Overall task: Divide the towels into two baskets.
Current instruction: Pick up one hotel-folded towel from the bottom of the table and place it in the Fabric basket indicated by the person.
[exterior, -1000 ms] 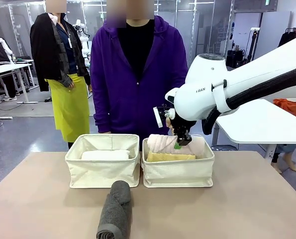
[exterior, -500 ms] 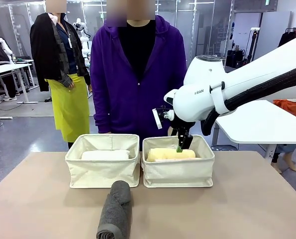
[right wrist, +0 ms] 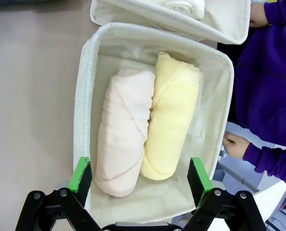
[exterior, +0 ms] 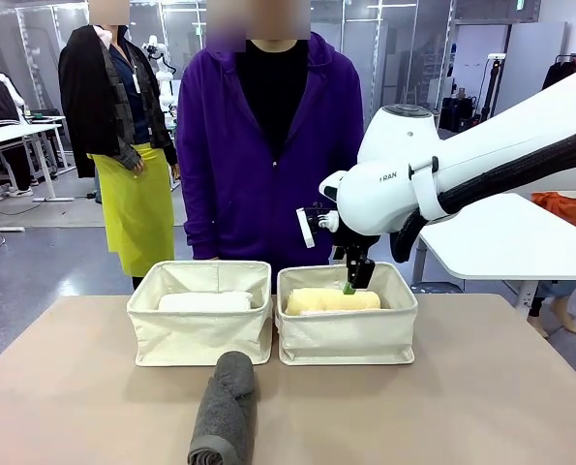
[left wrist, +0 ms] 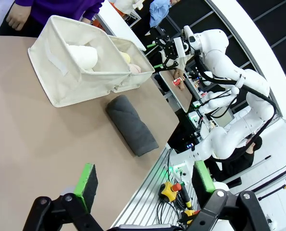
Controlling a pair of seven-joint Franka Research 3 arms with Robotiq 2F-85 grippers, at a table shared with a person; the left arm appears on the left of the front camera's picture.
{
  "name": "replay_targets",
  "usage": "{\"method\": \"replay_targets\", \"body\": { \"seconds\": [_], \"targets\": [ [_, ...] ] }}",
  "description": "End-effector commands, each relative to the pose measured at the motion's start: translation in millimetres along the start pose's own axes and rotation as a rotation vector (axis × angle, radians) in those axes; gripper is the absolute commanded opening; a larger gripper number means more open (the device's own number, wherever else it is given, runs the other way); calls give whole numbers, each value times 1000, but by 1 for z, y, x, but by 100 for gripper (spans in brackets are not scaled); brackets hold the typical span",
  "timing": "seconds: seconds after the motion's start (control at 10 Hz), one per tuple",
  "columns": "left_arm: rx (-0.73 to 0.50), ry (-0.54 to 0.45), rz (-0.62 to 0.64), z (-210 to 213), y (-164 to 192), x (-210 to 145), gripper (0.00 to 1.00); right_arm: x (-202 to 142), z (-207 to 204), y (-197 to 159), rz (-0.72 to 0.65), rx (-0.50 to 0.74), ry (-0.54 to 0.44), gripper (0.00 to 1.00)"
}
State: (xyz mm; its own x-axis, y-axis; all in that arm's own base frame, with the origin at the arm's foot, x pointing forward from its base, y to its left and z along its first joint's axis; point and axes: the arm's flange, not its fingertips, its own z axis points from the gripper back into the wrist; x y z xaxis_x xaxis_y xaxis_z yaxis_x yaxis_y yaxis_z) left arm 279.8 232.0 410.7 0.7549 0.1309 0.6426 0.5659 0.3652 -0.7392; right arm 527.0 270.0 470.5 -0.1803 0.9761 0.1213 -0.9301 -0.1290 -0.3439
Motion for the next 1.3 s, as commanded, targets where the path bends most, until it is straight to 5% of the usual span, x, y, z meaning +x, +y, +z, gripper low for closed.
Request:
{"method": "replay_targets", "body": {
  "seconds": [0.0,0.8,1.2],
  "targets": [
    [-9,2,-9,3,-4,-3,100,-1,0,0,19,5,1,100],
    [-9,2,-9,3,-4,-3,100,1,-1,1,2,2,-1,100],
    [-9,2,-9,3,-4,-3,100,-11,74,41,-259,42,-98,100]
  ]
}}
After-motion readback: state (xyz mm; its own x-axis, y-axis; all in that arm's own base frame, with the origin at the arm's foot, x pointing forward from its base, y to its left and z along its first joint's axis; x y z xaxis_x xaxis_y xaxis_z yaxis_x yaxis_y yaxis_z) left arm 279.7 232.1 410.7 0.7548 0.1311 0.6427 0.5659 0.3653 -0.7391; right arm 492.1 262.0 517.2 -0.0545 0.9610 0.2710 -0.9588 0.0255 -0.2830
